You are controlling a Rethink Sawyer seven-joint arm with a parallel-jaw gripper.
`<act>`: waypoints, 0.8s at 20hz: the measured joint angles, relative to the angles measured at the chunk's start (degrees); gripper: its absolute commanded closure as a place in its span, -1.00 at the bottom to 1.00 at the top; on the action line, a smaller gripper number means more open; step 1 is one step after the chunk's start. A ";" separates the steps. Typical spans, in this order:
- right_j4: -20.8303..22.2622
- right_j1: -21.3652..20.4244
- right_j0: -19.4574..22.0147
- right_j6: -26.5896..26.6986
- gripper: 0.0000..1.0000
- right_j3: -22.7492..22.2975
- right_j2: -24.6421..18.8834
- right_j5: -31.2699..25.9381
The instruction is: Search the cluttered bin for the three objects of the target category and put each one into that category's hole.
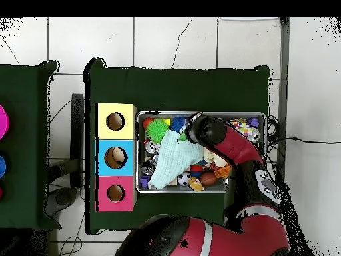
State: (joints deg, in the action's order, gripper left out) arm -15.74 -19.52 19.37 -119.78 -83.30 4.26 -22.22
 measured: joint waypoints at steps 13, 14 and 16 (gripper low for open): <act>14.43 3.11 -8.14 -0.01 1.00 10.87 6.05 -7.21; 15.59 3.13 -8.46 -0.01 1.00 11.94 6.13 -8.95; 16.99 3.12 -8.43 -0.01 1.00 13.15 6.13 -10.75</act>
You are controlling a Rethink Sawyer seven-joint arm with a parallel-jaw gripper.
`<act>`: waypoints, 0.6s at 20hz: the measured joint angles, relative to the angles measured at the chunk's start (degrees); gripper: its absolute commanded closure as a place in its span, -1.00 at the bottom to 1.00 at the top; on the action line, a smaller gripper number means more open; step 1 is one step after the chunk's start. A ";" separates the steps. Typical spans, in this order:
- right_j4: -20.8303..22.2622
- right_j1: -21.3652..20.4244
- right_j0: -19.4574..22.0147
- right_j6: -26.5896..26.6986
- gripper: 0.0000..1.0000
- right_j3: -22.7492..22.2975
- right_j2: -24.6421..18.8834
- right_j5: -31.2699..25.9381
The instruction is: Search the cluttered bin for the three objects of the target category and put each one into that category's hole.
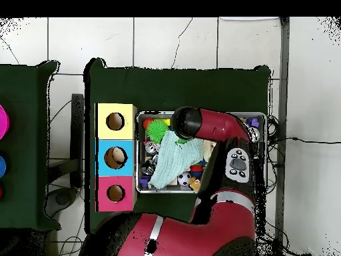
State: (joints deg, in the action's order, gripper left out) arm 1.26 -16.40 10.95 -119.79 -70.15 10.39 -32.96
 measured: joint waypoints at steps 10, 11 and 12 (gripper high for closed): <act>3.05 -0.25 0.45 0.00 1.00 1.15 -0.30 -1.42; 3.05 -0.47 0.64 0.00 1.00 0.98 -0.45 -1.42; 3.05 -0.62 0.81 0.00 1.00 0.82 -0.54 -1.41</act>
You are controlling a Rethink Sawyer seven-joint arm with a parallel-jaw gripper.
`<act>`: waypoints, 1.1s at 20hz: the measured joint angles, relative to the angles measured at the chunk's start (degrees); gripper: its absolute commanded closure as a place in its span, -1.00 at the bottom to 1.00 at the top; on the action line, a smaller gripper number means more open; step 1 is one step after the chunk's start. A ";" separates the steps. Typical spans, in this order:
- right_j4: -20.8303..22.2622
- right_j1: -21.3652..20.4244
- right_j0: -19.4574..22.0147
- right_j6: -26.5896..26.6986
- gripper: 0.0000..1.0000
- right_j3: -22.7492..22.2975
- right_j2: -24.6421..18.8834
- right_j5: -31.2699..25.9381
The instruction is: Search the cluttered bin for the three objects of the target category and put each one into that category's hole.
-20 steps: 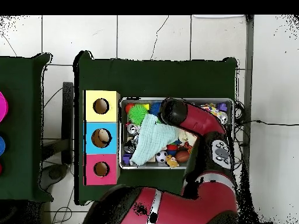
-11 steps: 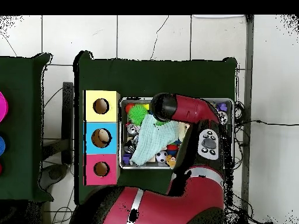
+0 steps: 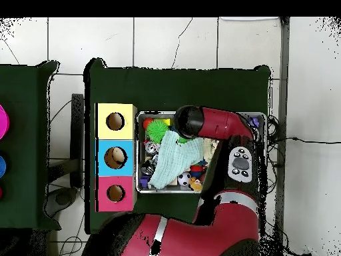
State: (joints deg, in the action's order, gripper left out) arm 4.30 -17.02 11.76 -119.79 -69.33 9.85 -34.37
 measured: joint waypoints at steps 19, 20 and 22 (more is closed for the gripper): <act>1.15 -8.50 8.06 0.01 1.00 -13.10 -4.82 1.72; 1.16 -9.98 8.36 0.01 1.00 -14.62 -5.11 1.67; 1.16 -11.24 8.41 0.01 1.00 -15.69 -5.15 1.63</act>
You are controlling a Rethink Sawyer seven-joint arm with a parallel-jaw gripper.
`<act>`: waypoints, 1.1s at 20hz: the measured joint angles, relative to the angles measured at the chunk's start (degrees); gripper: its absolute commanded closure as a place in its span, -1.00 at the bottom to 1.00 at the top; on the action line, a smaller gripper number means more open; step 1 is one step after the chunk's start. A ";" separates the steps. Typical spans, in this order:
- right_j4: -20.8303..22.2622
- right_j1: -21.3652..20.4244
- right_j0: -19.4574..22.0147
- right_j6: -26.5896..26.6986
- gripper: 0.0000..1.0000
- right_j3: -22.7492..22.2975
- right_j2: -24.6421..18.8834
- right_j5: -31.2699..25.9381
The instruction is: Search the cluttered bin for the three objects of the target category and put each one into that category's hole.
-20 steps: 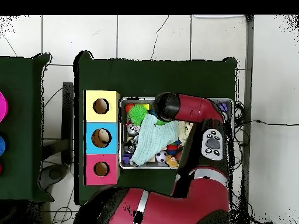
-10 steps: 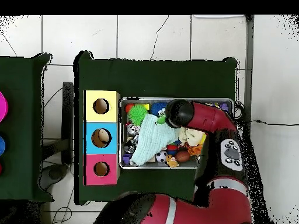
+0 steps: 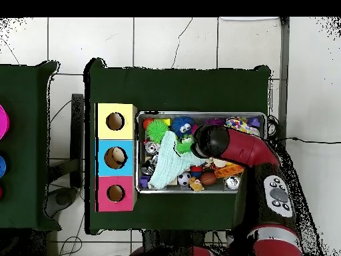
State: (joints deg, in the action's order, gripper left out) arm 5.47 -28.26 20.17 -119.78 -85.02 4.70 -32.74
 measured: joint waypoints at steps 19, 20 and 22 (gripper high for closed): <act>-0.18 -4.69 -4.03 0.00 1.00 -2.46 -0.29 -1.66; -0.28 -4.99 -4.38 0.00 1.00 -2.60 -0.43 -1.66; -0.39 -5.30 -4.74 0.00 1.00 -2.74 -0.60 -1.66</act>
State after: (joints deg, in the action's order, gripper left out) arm 5.08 -33.56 15.43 -119.78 -87.76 4.11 -34.40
